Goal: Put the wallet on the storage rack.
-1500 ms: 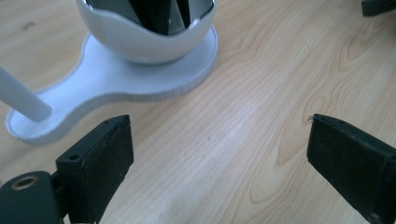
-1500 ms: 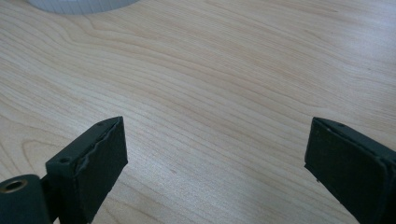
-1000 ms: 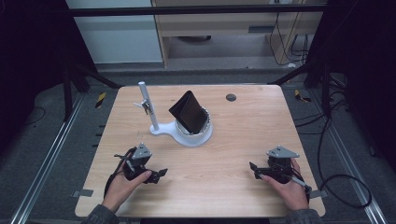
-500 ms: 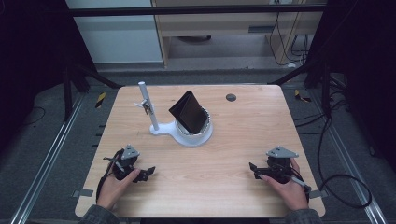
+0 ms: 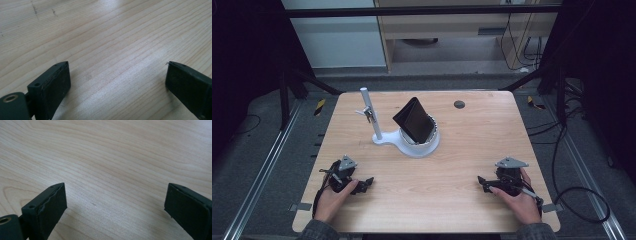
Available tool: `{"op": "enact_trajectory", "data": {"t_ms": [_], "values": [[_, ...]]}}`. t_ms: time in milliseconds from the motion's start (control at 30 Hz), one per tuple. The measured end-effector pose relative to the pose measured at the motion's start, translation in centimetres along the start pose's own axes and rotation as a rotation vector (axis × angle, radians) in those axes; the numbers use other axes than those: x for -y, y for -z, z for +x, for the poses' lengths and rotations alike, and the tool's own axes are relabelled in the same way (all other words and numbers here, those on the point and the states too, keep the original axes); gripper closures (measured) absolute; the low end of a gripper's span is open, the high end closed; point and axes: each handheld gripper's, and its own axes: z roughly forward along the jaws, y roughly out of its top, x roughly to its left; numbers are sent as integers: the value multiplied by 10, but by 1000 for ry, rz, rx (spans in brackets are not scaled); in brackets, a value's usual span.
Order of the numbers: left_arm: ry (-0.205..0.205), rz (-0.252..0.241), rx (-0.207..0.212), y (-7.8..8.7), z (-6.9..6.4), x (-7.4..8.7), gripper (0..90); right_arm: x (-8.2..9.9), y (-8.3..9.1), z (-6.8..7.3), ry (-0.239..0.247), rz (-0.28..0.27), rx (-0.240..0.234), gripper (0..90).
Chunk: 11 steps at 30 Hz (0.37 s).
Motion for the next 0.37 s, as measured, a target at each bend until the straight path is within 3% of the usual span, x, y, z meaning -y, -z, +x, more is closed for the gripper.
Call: {"op": "enact_trajectory", "data": {"t_ms": [100,367], "values": [[0,-5,-1,-1,0,1,27,1,-5,0,4,33,6,38],[4,-2,-6,0,0,1,19,1,-6,2,10,42,16,22]]}}
